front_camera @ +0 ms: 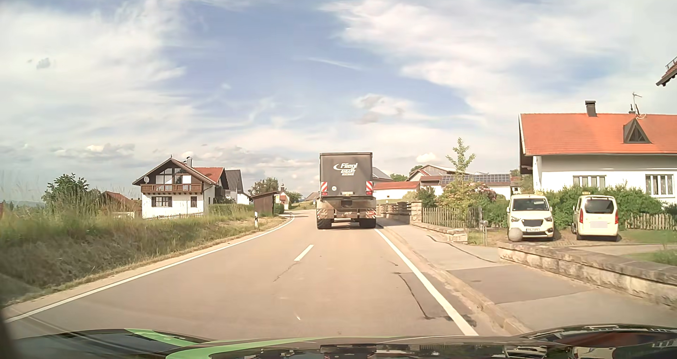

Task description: Follow the waypoints while adhering to traffic rules and regulations

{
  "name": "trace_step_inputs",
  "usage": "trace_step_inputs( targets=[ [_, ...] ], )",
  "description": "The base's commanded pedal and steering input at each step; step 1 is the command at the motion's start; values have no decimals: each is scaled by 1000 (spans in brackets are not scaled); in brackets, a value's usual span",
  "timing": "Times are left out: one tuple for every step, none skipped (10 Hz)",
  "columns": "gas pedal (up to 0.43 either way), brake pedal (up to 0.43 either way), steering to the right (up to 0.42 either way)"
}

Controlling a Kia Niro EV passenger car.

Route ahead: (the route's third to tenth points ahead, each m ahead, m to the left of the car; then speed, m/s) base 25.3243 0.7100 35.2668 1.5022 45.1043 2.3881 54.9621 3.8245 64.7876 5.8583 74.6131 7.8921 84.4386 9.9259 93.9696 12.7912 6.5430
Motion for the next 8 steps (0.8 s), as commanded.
trace_step_inputs(
  targets=[
    [130,0,-3],
    [130,0,-3],
    [130,0,-4],
    [130,0,-4],
    [130,0,-4],
    [130,0,-5],
    [130,0,-5],
    [130,0,-5]
  ],
)
